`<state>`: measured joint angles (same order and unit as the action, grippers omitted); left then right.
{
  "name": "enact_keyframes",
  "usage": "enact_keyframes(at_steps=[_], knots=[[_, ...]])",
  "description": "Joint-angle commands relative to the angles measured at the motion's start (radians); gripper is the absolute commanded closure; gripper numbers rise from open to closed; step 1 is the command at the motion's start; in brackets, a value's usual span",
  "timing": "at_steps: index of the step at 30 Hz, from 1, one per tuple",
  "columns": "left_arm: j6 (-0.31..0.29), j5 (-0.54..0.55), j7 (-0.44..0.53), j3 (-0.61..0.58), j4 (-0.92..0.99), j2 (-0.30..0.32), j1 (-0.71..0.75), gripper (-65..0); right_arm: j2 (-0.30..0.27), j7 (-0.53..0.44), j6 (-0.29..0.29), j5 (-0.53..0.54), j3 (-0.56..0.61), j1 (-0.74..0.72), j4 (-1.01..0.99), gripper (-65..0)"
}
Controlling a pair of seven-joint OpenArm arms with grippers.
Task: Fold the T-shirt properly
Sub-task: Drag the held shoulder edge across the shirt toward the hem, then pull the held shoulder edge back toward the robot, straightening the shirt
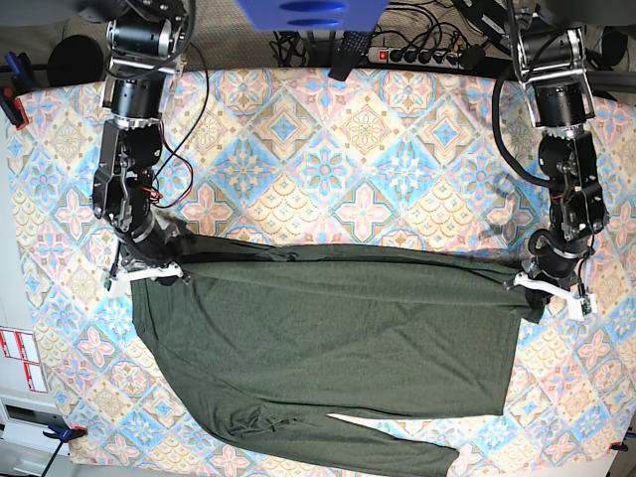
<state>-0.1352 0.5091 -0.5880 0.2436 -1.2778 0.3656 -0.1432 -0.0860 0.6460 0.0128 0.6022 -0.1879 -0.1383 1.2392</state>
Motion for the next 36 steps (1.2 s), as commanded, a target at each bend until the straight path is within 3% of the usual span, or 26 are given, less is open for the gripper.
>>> enact_keyframes(at_steps=[1,10,17,19,23,28,31,36], knots=[[-0.004,-0.046,0.026,0.001,-0.015,0.016,-0.016,0.0,-0.01,-0.024,-0.01,0.008,0.0,-0.025,0.017,-0.4],[-0.002,-0.149,0.027,-0.002,-0.009,-0.021,-0.045,0.0,-0.01,-0.024,-0.01,0.008,0.0,-0.025,0.018,-0.4],[-0.002,-0.224,0.027,0.001,0.102,-0.047,-0.074,-0.3,-0.01,-0.018,-0.01,0.008,0.0,-0.025,0.03,-0.4],[-0.002,-0.228,0.021,0.004,0.103,-0.047,-0.074,-5.7,-0.01,-0.018,-0.01,0.006,0.0,-0.025,0.03,-0.4],[-0.001,-0.229,0.021,0.006,0.103,-0.046,-0.072,-25.4,-0.01,-0.018,-0.01,0.006,0.0,-0.024,0.03,-0.4],[-0.001,-0.223,0.021,0.006,0.103,-0.043,-0.069,-45.2,-0.01,-0.018,-0.01,0.006,0.0,-0.021,0.046,-0.4],[-0.001,-0.22,0.021,0.006,0.099,-0.041,-0.052,-49.0,-0.01,-0.015,-0.01,0.006,0.001,-0.017,0.081,-0.4],[-0.002,-0.22,0.023,0.006,0.106,-0.041,-0.02,-45.9,-0.01,-0.009,-0.01,0.006,0.001,0.03,0.13,-0.4]])
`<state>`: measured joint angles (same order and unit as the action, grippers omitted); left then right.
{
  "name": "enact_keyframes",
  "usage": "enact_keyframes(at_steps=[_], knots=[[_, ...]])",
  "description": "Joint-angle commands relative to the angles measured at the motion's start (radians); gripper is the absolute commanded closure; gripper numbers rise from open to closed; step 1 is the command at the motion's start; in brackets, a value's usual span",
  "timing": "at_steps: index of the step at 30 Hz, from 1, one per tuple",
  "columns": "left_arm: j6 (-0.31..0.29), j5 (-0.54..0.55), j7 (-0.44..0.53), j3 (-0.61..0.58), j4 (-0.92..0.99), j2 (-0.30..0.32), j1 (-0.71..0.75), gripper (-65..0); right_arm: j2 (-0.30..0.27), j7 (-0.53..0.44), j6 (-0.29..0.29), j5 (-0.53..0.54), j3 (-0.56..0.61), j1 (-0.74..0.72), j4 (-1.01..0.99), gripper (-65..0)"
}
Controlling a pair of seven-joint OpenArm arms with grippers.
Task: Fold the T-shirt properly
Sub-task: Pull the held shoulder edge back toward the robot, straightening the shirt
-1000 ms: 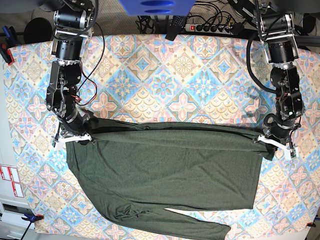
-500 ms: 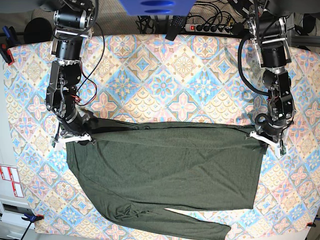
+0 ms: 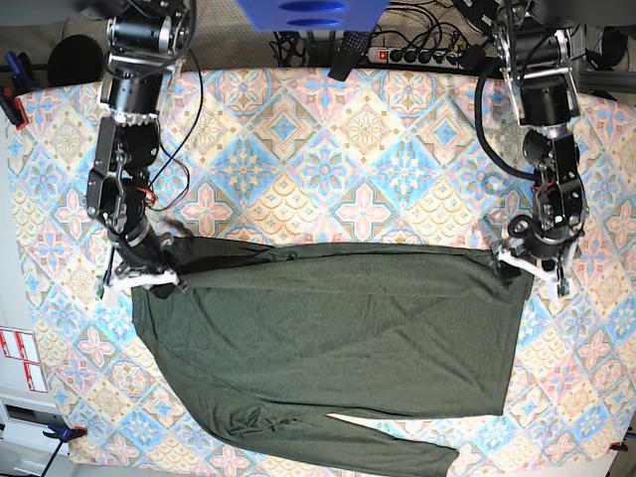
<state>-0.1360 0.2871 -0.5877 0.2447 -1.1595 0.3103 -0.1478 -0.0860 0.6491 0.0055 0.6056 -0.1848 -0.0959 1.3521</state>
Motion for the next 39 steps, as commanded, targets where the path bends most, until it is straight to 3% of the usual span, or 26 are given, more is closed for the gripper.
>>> enact_keyframes(at_steps=[1,5,12,22,29,39], knots=[[-0.001,0.002,0.025,0.005,-0.004,0.014,-0.009,-45.6,-0.01,0.004,-0.003,0.003,-0.002,-0.006,0.022,-0.8],[-0.001,0.002,0.025,0.002,0.043,0.014,-0.011,-45.7,-0.01,0.077,-0.003,0.003,-0.008,0.017,0.025,-8.8],[-0.001,0.002,0.027,-0.002,0.122,0.008,-0.042,-45.8,-0.01,0.088,-0.003,0.003,-0.009,0.043,0.025,-22.0],[-0.001,-0.001,0.074,-0.063,0.145,0.005,-0.043,-46.2,-0.01,0.088,0.0,0.003,-0.012,0.04,-0.001,-22.9],[-0.001,-0.009,0.074,-0.08,0.145,-0.015,-0.043,-46.3,-0.01,0.09,0.0,0.003,-0.112,0.041,-0.029,-22.9],[-0.001,-0.006,0.076,-0.074,0.2,-0.018,-0.055,-45.7,-0.01,0.091,0.0,0.003,-0.149,0.071,-0.027,-22.9]])
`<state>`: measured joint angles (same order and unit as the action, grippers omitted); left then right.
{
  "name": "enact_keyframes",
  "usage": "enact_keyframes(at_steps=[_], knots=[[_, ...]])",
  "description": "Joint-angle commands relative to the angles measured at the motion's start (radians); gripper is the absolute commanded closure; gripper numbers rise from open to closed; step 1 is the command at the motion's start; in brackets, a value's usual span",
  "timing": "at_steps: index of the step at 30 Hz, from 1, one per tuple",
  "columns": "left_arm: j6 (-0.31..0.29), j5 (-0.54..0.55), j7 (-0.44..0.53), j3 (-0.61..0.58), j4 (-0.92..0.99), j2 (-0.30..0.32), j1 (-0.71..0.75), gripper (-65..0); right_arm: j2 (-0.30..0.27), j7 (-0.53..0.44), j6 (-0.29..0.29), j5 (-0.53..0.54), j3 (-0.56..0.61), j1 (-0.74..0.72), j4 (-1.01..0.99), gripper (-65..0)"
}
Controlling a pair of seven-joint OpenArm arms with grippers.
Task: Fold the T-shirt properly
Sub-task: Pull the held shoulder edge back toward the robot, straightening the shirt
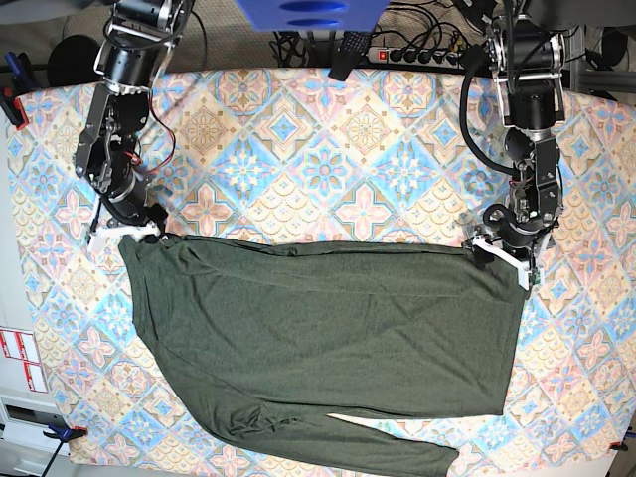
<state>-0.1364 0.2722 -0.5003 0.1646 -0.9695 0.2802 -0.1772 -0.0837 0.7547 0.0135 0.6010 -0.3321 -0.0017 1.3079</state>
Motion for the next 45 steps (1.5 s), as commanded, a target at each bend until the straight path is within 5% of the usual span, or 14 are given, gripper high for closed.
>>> enact_keyframes(at_steps=[1,11,14,17,18,29,38,45], knots=[[-0.001,0.012,-0.011,0.006,0.03,0.011,-0.041,-45.7,-0.012,-0.014,-0.008,0.007,-0.002,-0.024,0.017,-22.9],[-0.001,0.017,-0.01,0.002,0.177,-0.039,-0.155,-42.7,-0.012,-0.014,-0.008,0.007,0.0,-0.022,0.02,-22.9],[-0.001,0.016,-0.011,0.002,0.175,-0.055,-0.157,-27.4,-0.012,-0.014,-0.008,0.007,0.0,-0.022,0.02,-22.9],[-0.001,0.017,-0.011,0.005,0.175,-0.057,-0.157,-1.8,-0.012,-0.014,-0.008,0.007,0.0,-0.022,0.019,-22.8],[-0.001,0.017,-0.011,0.006,0.175,-0.057,-0.157,0.0,-0.012,-0.014,-0.008,0.007,0.0,-0.022,0.019,-22.8],[-0.001,0.019,-0.011,0.008,0.172,-0.051,-0.149,0.0,-0.012,-0.014,-0.008,0.01,-0.003,-0.022,0.014,-23.0],[-0.001,0.019,-0.011,0.008,0.172,-0.051,-0.147,0.0,-0.012,0.044,-0.007,0.012,-0.17,-0.045,-0.097,-31.6],[-0.001,0.019,-0.011,0.008,0.172,-0.051,-0.147,0.0,-0.012,0.041,-0.007,0.012,-0.181,-0.097,-0.166,-31.9]])
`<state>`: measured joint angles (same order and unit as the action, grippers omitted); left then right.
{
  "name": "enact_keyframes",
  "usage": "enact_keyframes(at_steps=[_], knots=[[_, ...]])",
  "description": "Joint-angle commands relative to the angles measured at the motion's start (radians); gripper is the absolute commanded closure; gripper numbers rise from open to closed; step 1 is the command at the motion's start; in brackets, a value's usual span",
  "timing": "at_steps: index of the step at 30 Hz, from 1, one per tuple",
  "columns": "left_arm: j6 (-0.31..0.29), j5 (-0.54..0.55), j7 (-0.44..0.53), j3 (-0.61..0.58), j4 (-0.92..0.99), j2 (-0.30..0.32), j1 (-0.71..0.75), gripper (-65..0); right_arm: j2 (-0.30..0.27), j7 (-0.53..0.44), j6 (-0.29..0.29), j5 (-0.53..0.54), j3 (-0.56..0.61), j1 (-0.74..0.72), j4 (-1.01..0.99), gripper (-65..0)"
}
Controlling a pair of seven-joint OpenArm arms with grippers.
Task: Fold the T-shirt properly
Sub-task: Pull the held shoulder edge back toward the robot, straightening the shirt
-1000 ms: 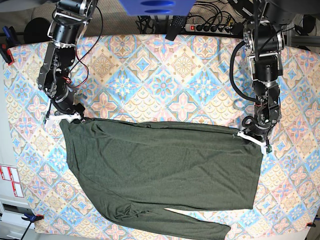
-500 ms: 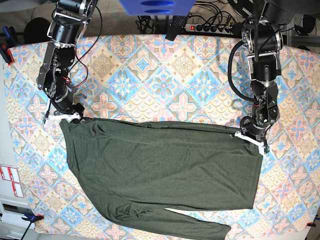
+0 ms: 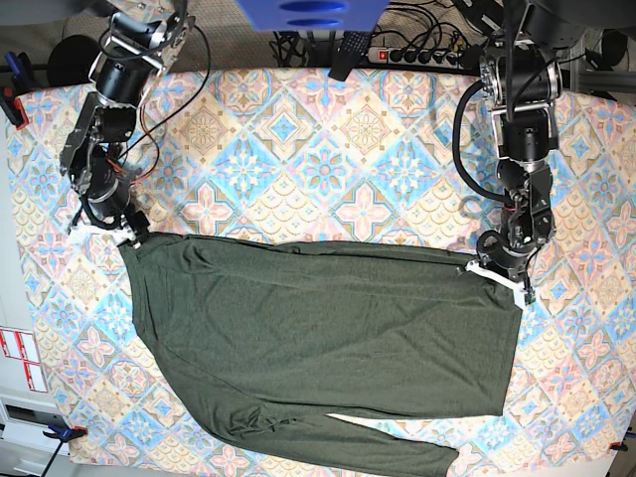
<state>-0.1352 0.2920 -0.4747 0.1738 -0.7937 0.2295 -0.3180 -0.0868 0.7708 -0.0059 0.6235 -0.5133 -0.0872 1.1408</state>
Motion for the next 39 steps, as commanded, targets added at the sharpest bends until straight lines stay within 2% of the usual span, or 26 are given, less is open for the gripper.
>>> enact_keyframes(at_steps=[1,13,16,19,21,28,37,39], knots=[[-0.002,-0.001,-0.037,-0.001,-0.003,0.0,-0.007,0.0,-0.009,0.025,0.013,-0.011,0.002,-0.026,-0.005,-31.9],[-0.004,-0.001,-0.037,-0.001,-0.003,0.0,-0.007,0.0,-0.008,0.022,0.013,-0.011,0.005,-0.151,-0.163,-31.0],[-0.004,-0.001,-0.037,-0.001,-0.003,0.0,-0.007,0.0,-0.008,0.022,0.01,-0.011,0.0,-0.164,-0.164,-22.6],[-0.005,-0.001,-0.037,-0.001,-0.019,0.001,-0.002,0.0,-0.008,0.014,0.008,-0.011,-0.002,-0.164,-0.161,-7.3],[-0.005,-0.004,-0.038,-0.004,-0.062,0.001,0.029,0.0,-0.008,0.0,0.008,-0.011,-0.002,-0.161,-0.155,0.0],[-0.007,-0.012,-0.045,-0.01,-0.264,0.032,0.145,0.0,-0.008,0.003,0.008,-0.011,-0.005,-0.144,-0.1,0.0],[-0.008,-0.003,-0.045,-0.01,-0.358,0.109,0.267,0.0,-0.008,0.029,0.008,-0.009,-0.003,0.01,0.124,0.0],[-0.008,-0.003,-0.045,-0.01,-0.404,0.11,0.308,0.0,-0.008,0.037,0.008,-0.009,-0.003,0.039,0.163,0.0]])
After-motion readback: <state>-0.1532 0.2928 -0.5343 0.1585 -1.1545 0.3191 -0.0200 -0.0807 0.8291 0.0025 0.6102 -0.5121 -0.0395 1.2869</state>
